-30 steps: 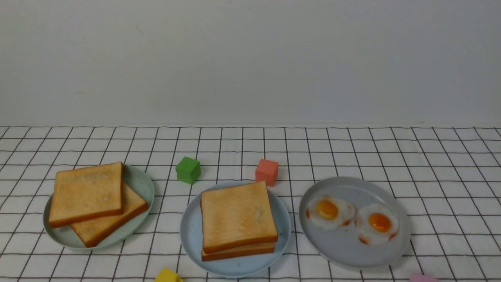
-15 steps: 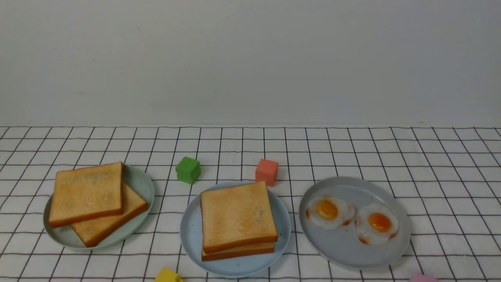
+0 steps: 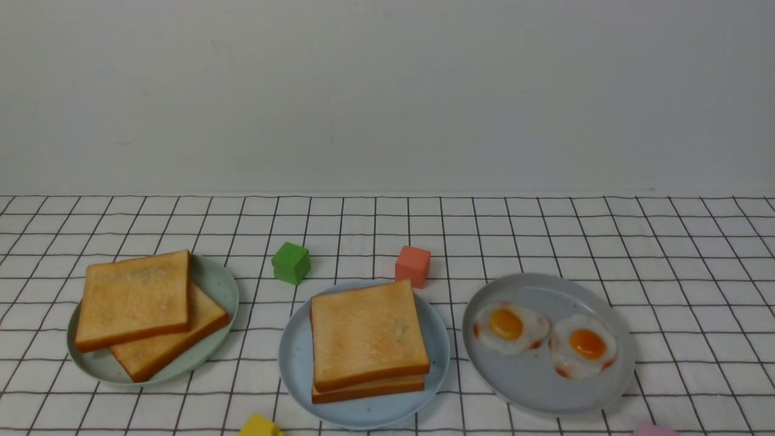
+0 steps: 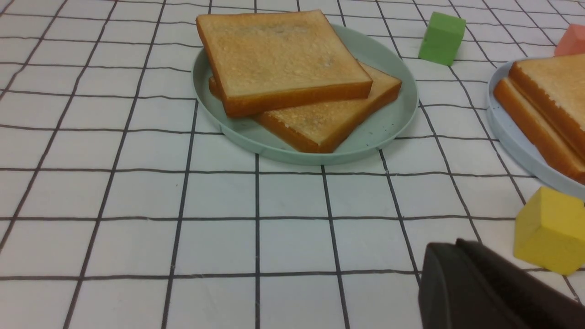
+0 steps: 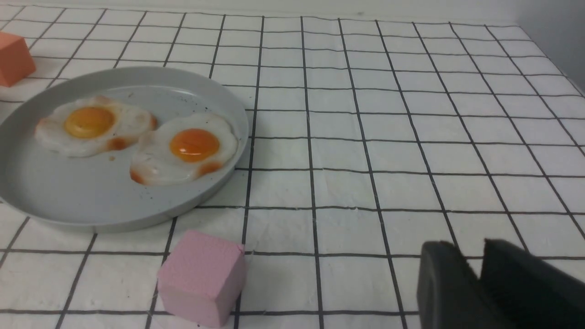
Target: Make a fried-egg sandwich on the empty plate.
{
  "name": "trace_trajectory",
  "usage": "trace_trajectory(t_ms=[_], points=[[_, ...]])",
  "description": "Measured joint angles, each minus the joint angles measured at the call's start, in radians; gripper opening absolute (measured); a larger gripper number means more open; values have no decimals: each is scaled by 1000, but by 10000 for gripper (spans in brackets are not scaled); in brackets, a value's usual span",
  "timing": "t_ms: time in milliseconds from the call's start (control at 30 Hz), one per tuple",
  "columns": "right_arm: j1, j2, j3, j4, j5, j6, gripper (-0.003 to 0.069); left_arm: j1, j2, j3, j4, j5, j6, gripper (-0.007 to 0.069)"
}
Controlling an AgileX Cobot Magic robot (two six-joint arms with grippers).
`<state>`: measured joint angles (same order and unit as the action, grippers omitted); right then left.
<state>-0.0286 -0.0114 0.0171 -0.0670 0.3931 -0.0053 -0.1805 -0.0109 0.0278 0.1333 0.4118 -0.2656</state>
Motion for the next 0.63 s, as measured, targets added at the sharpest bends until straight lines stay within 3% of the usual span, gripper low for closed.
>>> trace_trajectory(t_ms=[633], points=[[0, 0, 0, 0, 0, -1, 161, 0, 0, 0, 1, 0, 0, 17]])
